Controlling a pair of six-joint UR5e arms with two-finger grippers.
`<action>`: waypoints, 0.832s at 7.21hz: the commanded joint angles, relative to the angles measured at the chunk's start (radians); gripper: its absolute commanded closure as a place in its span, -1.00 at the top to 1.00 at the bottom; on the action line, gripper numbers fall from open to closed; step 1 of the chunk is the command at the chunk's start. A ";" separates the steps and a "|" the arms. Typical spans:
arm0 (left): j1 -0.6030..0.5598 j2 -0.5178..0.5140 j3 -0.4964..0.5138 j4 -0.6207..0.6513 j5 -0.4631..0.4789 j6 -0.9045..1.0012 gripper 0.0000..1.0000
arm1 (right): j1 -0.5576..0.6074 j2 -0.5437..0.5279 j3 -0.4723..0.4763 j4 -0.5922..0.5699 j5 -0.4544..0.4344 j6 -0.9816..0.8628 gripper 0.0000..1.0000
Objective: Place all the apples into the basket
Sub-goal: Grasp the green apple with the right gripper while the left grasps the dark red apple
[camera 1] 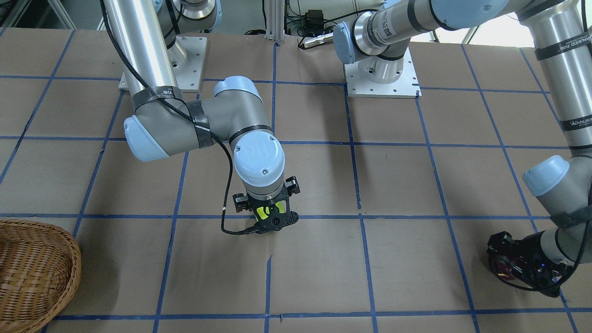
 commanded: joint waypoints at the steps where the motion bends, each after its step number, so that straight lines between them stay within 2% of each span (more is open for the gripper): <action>1: 0.000 0.014 0.006 -0.013 0.004 -0.007 -0.33 | 0.000 0.027 -0.003 -0.035 -0.003 -0.012 1.00; 3: -0.032 0.065 0.004 -0.221 -0.014 -0.217 -0.36 | 0.000 0.063 0.000 -0.081 -0.005 0.000 1.00; 4: -0.064 0.100 -0.017 -0.309 -0.137 -0.340 -0.35 | -0.001 0.070 0.003 -0.090 -0.009 -0.012 1.00; 5: -0.118 0.140 -0.054 -0.334 -0.160 -0.469 -0.35 | -0.003 0.069 0.005 -0.099 -0.014 -0.017 0.32; 6: -0.191 0.186 -0.109 -0.333 -0.169 -0.625 -0.35 | -0.013 0.057 0.005 -0.095 -0.034 -0.025 -0.69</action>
